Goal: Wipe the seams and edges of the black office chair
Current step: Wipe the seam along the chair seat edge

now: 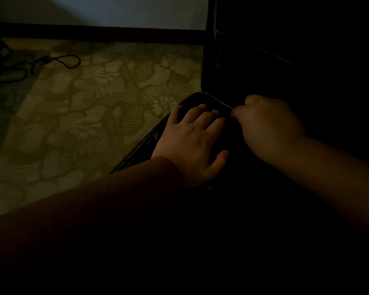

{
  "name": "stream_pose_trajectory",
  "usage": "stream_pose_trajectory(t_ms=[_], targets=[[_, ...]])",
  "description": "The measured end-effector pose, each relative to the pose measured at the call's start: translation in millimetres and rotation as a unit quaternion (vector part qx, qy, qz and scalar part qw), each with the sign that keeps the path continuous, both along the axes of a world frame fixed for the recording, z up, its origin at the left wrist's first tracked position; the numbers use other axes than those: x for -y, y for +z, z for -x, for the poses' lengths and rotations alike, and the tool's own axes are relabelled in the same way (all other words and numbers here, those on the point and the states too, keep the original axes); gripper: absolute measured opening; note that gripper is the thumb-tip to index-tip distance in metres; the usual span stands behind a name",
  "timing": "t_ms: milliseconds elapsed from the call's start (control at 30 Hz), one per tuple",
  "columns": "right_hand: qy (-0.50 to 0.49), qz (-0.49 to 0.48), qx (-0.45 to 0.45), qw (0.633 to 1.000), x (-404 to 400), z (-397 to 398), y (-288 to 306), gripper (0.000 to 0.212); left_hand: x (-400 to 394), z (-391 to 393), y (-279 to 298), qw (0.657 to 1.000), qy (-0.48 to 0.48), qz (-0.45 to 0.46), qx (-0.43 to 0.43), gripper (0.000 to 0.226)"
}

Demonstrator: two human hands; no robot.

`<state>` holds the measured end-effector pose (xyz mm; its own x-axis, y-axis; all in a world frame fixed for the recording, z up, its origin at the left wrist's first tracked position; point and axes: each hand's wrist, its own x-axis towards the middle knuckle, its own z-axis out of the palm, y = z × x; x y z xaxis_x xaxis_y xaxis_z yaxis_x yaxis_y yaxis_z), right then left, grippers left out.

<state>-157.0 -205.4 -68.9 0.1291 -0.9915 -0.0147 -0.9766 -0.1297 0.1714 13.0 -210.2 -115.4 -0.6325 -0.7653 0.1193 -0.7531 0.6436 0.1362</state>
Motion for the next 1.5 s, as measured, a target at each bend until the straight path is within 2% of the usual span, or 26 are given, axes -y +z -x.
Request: stream_pose_trajectory(t_ms=[267,367,600,833,1100,1200,1333,1500], targets=[[0.013,-0.017,-0.029,0.999,18.8,-20.9,8.8,0.025,0.7,-0.4,0.7,1.000,0.007,-0.005,-0.015,0.074],[0.000,-0.017,-0.007,1.000,15.3,-17.3,7.4,0.023,-2.1,-0.5,1.0,0.999,0.017,-0.006,-0.028,0.073],[0.011,-0.023,0.001,1.000,1.1,-9.1,6.6,0.018,0.6,-2.6,-6.8,0.994,0.096,-0.014,-0.055,0.077],[0.024,-0.027,-0.017,0.999,9.9,-14.5,9.2,0.017,1.2,-1.6,-5.1,0.995,0.094,-0.013,-0.033,0.077],[-0.015,0.010,0.024,1.000,18.6,-19.4,-0.5,0.023,0.8,-0.7,-3.3,0.996,0.091,-0.015,-0.013,0.075],[0.017,-0.010,0.006,1.000,16.8,-12.7,4.1,0.024,0.9,0.2,-1.8,0.996,0.088,-0.012,-0.008,0.075],[0.009,0.010,-0.014,1.000,31.1,-29.9,3.8,0.023,3.0,-0.4,-1.6,0.996,0.086,-0.014,-0.011,0.073],[-0.007,0.024,0.023,0.999,34.1,-28.1,-1.1,0.025,2.4,0.9,-0.1,0.996,0.083,-0.012,-0.012,0.071]])
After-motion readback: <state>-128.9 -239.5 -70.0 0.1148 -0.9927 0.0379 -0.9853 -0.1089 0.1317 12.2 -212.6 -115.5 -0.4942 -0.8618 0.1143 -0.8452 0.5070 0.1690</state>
